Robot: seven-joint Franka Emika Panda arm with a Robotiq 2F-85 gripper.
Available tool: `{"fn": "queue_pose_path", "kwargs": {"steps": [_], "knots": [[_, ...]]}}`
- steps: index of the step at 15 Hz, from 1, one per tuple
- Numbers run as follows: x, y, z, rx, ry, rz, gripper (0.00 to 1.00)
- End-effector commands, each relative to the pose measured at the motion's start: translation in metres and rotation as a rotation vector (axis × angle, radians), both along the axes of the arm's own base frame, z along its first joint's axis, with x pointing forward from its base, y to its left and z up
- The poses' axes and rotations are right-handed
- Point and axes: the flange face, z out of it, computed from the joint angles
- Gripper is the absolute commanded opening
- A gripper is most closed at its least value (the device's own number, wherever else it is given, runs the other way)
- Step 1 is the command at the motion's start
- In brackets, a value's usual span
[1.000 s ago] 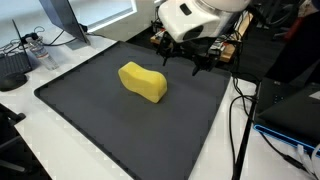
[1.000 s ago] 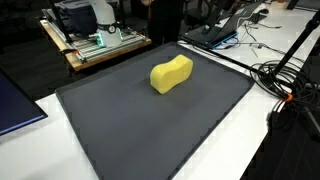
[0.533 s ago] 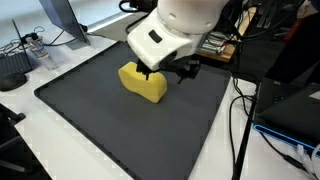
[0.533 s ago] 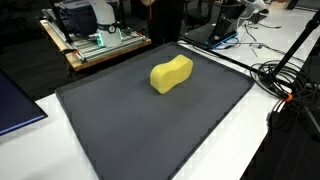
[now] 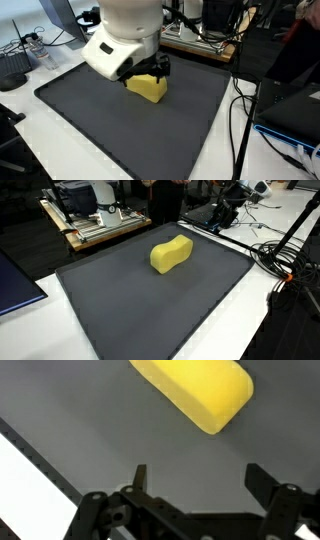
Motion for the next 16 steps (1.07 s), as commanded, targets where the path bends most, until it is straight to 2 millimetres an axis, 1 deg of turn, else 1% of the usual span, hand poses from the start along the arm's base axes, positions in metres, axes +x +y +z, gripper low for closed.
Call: {"fn": "queue_pose_path", "kwargs": {"steps": [1,7,16], "knots": [[0.009,-0.023,0.002,0.089,0.073,0.067,1.0],[0.018,-0.059,-0.004,0.195,0.126,0.146,1.0],[0.02,-0.11,-0.001,0.215,0.148,0.137,1.0]]}}
